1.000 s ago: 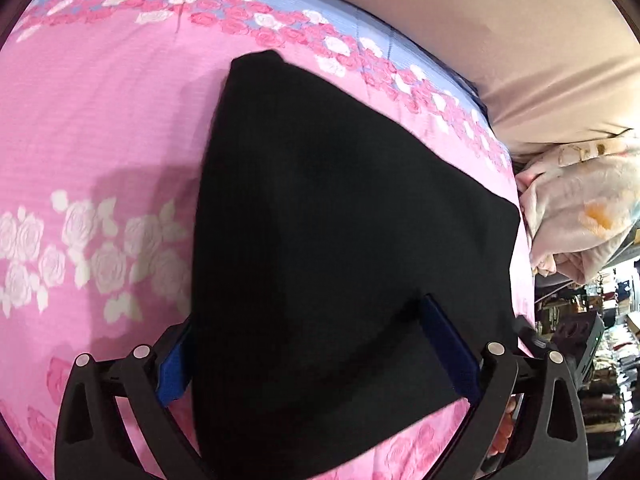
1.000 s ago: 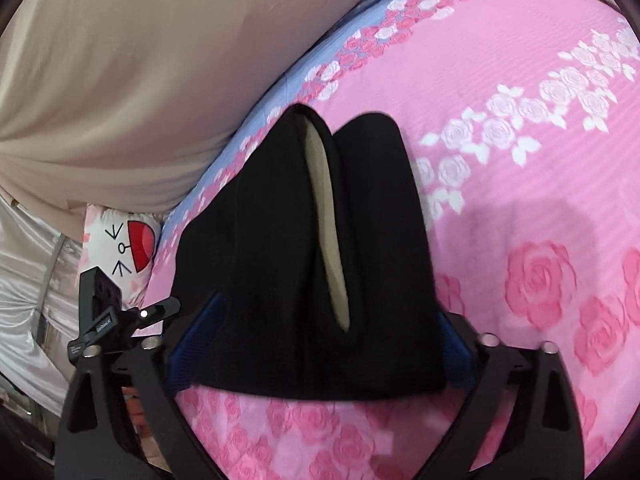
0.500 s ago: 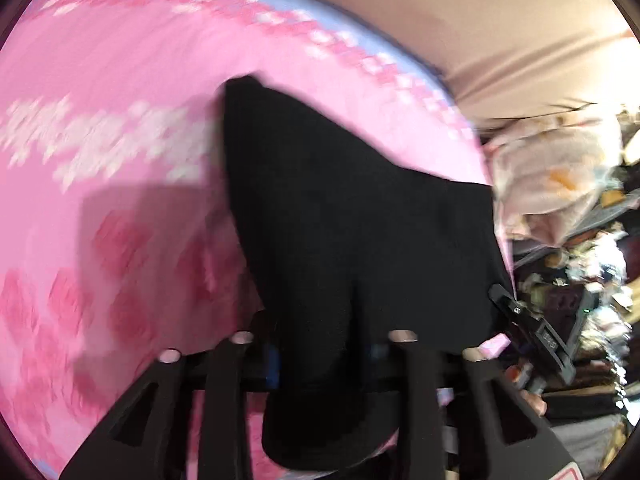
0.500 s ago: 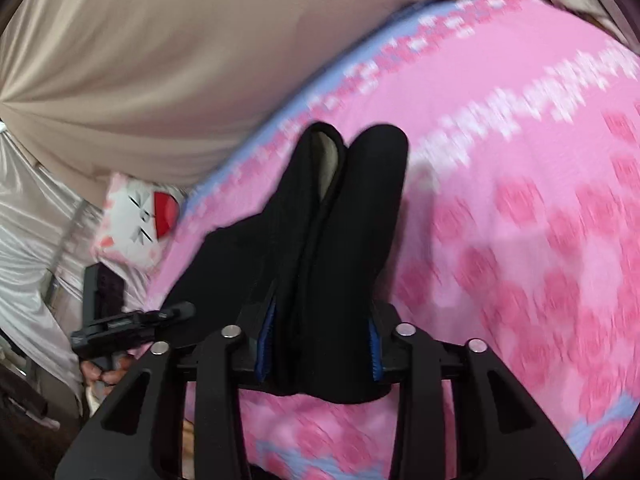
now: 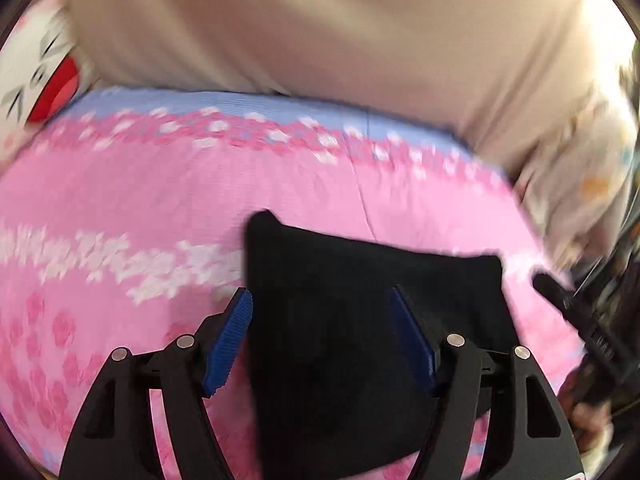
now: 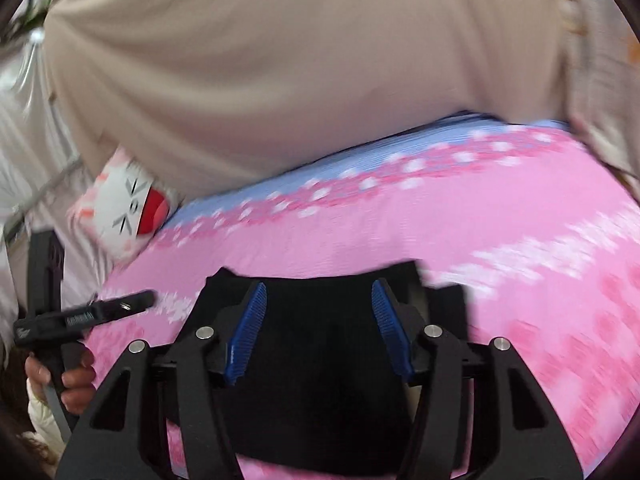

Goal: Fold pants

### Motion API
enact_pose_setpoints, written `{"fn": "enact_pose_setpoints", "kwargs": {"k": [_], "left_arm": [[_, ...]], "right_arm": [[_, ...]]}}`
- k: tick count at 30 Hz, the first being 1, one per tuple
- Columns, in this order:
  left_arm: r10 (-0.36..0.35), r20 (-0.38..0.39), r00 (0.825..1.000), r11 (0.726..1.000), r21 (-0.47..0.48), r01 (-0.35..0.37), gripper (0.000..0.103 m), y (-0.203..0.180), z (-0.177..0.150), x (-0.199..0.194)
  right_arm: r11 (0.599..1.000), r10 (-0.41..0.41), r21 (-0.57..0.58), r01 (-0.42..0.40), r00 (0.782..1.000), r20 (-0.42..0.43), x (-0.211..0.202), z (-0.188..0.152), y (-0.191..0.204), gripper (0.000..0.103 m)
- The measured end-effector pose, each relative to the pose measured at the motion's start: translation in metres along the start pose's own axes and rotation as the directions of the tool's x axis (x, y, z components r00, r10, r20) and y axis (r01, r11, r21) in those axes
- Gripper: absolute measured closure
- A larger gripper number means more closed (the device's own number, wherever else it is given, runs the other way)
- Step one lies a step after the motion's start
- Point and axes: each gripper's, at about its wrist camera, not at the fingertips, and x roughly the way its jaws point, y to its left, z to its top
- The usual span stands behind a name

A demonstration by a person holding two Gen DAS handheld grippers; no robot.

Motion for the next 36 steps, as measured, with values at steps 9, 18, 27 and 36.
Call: {"fn": "enact_pose_setpoints", "kwargs": {"k": [9,18,27,36], "left_arm": [[0.076,-0.055,0.996,0.996,0.047,-0.073,0.019,0.003,-0.016,0.062],[0.053,-0.086,0.995,0.997,-0.055,-0.058,0.015,0.063,-0.028,-0.003],[-0.126,-0.25,0.96,0.979,-0.188,0.079,0.015,0.088,-0.069,0.008],[-0.178,-0.315,0.932,0.983,-0.101,0.153,0.012,0.061,-0.069,0.019]], "right_arm": [[0.975,-0.032,0.217,0.049,0.996,-0.08,0.032,-0.013,-0.064,0.079],[0.927,-0.148,0.338,0.16,0.987,-0.061,-0.076,-0.057,-0.125,0.041],[0.904,0.069,0.427,0.01,0.983,-0.171,-0.056,-0.092,-0.131,0.036],[0.887,0.217,0.441,-0.139,0.967,-0.131,-0.037,-0.086,-0.112,0.019]]}}
